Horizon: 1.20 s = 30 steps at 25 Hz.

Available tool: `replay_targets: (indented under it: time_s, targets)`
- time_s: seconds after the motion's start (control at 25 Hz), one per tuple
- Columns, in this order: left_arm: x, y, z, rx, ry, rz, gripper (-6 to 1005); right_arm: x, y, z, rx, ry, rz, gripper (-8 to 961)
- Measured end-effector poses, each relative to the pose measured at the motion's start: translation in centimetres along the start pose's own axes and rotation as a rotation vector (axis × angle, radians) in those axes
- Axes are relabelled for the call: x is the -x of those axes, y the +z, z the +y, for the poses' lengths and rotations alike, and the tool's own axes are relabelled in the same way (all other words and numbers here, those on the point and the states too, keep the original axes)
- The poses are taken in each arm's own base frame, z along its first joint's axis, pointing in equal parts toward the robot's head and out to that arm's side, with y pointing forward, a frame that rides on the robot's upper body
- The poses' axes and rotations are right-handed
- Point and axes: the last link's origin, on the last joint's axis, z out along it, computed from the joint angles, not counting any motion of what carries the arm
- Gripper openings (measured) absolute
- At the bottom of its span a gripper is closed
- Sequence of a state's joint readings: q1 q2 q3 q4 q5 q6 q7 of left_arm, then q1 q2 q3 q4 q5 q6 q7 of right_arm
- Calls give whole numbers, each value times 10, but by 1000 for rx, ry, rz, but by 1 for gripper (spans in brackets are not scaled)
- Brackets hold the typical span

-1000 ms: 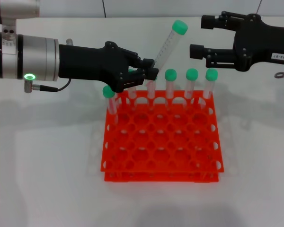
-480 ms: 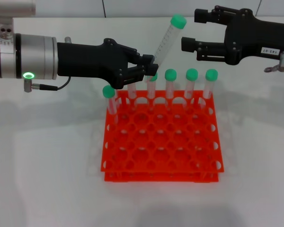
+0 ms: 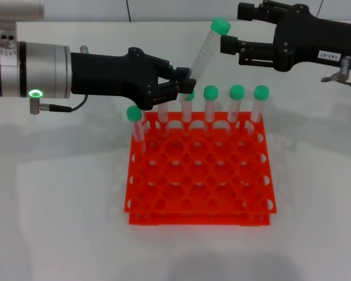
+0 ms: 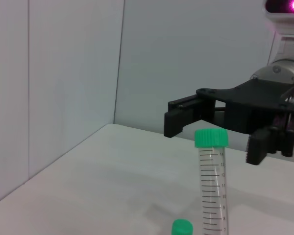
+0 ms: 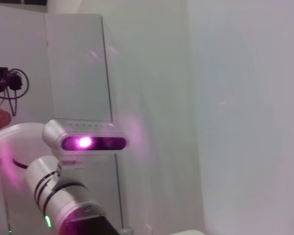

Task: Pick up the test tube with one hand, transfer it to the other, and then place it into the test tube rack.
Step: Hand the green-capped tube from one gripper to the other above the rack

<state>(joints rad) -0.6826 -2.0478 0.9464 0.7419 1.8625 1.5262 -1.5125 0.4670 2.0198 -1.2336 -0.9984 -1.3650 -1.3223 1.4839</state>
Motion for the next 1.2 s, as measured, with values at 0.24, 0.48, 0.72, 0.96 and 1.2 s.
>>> replay_targets:
  time_s: [0.24,0.48,0.72,0.96,1.2]
  targets:
    - [0,1,0,1,1,1,283,1,4,5,30,2,-8,742]
    - [-1,1,0,1,2,1,286,0,4,10,59,-1,-13,741]
    - [-1,1,0,2,5,2,289,-2,8,12,75,9,-13,741]
    - [-2,3,1,8,7,4,292,-2,11,12,82,12,-11,740]
    - [-2,4,3,15,8,5,294,-1,13,12,85,9,-12,739]
